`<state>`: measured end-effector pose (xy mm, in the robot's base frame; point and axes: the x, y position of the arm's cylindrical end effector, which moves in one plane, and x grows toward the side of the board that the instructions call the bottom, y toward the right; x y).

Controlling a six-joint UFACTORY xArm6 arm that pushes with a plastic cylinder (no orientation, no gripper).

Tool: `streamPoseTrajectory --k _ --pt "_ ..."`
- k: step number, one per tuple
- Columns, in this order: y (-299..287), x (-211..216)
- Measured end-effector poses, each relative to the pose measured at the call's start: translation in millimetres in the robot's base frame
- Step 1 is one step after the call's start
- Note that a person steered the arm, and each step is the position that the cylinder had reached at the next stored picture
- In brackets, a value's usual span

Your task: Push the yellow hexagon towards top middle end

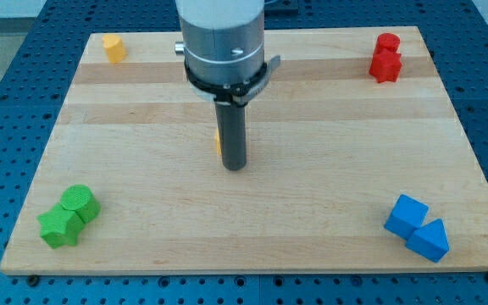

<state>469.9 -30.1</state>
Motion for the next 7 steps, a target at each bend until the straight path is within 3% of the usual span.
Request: streamPoseTrajectory --k 2,3,5,6,7 --pt "0 -95" --pt "1 -119" --pt "17 -34" --pt "1 -26" --pt "-22 -61"
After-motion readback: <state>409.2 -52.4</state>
